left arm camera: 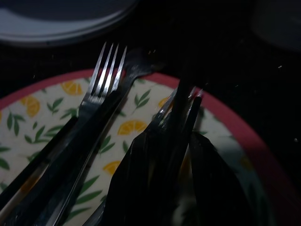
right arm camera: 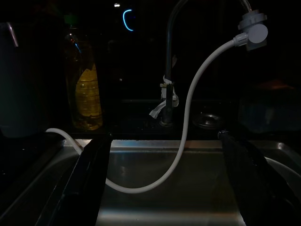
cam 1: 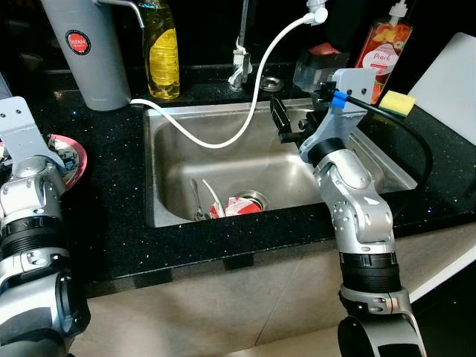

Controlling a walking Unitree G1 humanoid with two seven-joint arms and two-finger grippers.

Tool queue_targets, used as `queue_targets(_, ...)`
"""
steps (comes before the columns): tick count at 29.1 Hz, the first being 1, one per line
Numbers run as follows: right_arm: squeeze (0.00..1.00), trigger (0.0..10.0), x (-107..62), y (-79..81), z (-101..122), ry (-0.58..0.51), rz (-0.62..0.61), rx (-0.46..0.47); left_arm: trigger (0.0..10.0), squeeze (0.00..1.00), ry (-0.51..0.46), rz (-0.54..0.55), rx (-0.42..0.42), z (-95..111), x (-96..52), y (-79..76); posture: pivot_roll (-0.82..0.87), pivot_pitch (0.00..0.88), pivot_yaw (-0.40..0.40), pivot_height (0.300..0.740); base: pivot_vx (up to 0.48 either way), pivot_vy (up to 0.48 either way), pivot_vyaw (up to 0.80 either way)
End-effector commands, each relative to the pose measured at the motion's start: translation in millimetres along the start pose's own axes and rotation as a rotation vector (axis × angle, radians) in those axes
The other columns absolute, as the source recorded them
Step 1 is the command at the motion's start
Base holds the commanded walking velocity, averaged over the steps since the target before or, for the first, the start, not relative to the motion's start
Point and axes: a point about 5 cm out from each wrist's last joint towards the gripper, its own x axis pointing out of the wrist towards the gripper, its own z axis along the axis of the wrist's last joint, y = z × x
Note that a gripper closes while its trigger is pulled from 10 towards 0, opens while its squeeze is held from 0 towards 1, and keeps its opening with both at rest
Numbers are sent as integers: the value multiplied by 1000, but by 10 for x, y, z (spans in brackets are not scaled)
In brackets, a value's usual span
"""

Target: Kitchen organization

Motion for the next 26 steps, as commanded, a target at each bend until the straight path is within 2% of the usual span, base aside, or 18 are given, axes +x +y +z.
queue_targets(1, 0, 10000, -15, 1, 0, -3, 1, 3, 0, 0, -81, -2, 8, 89, -41, -43, 30, 0, -14, 740, 0, 0, 0)
queue_targets(2, 0, 10000, -15, 1, -1, -2, 1, 4, 0, 0, -123, -3, 6, 155, -61, -52, 30, 0, -14, 740, 0, 0, 0)
queue_targets(3, 0, 10000, -15, 1, -1, -2, 1, 4, 0, 0, -123, -3, 6, 155, -61, -52, 30, 0, -14, 740, 0, 0, 0)
queue_targets(4, 0, 10000, -14, 2, -2, -2, 2, 4, 10000, 0, -192, -10, 3, 271, -100, -74, 30, 0, -14, 740, 0, 0, 0)
queue_targets(6, 0, 10000, -13, 2, -2, -2, 2, 4, 10000, 0, -215, -13, 2, 315, -117, -83, 30, 0, -14, 740, 0, 0, 0)
queue_targets(7, 0, 10000, -12, 9, -2, -2, 2, 4, 10000, 0, -280, -42, -34, 445, -167, -112, 37, 0, -19, 740, 0, 0, 0)
queue_targets(11, 0, 10000, -10, 15, -2, -2, 3, 5, 10000, 0, -359, -88, -45, 586, -240, -167, 37, 0, -19, 740, 0, 0, 0)
queue_targets(13, 0, 10000, -7, 16, -4, -2, 2, 5, 10000, 0, -396, -153, -40, 637, -294, -258, 38, 0, -17, 740, 0, 0, 0)
queue_targets(15, 0, 10000, -7, 15, -6, -2, 2, 5, 10000, 0, -412, -278, -24, 646, -364, -413, 38, 0, -17, 740, 0, 0, 0)
queue_targets(16, 0, 10000, -7, 15, -6, -2, 2, 5, 10000, 0, -412, -278, -24, 646, -364, -413, 38, 0, -17, 740, 0, 0, 0)
queue_targets(17, 0, 10000, -5, 16, -5, -2, 2, 6, 10000, 0, -388, -474, -38, 609, -474, -627, 38, 0, -16, 740, 0, 0, 0)
queue_targets(21, 0, 10000, -8, 18, 4, -6, 3, 6, 10000, 0, -371, -753, -36, 560, -733, -925, 36, 0, -13, 740, 0, 0, 0)
queue_targets(23, 0, 10000, -7, 19, 6, -7, 2, 6, 10000, 0, -364, -810, -48, 547, -784, -979, 35, 0, -11, 740, 0, 0, 0)
queue_targets(26, 0, 10000, -7, 20, 3, -6, 3, 6, 10000, 0, -365, -888, -19, 495, -860, -1064, 33, 0, -10, 740, 0, 0, 0)
